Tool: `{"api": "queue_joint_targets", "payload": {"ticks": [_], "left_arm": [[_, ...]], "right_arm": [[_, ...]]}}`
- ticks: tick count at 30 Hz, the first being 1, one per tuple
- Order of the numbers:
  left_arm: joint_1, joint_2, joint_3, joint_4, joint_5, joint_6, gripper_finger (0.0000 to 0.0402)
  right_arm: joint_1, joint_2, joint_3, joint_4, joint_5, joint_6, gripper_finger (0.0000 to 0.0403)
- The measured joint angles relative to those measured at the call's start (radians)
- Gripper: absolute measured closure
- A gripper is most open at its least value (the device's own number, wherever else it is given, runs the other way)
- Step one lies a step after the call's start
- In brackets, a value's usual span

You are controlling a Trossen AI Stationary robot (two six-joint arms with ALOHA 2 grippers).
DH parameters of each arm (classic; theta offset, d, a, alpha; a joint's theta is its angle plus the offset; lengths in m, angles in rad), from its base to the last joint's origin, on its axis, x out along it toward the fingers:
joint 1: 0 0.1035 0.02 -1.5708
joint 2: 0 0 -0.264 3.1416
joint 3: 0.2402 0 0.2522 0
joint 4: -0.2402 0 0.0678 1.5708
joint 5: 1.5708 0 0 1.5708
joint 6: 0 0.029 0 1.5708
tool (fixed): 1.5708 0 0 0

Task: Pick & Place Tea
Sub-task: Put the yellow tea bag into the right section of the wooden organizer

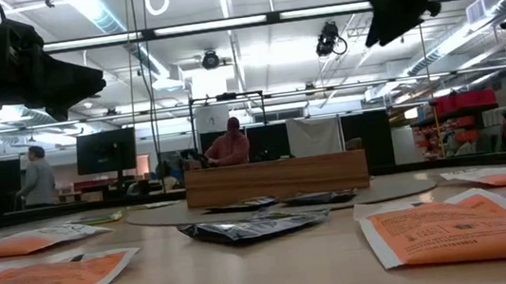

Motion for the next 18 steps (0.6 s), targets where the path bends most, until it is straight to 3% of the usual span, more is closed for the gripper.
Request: {"api": "queue_joint_targets", "payload": {"ticks": [5,9,18], "left_arm": [[0.000,0.000,0.000,0.000,0.000,0.018,0.0259],[0.000,0.000,0.000,-0.001,0.000,0.017,0.0259],[0.000,0.000,0.000,-0.004,0.000,0.019,0.0259]], "right_arm": [[-0.181,0.186,0.126,-0.063,-0.156,-0.070,0.0191],[-0.268,0.329,0.182,-0.098,-0.203,-0.151,0.0185],[-0.367,0.671,0.303,-0.170,-0.280,-0.233,0.0126]]}}
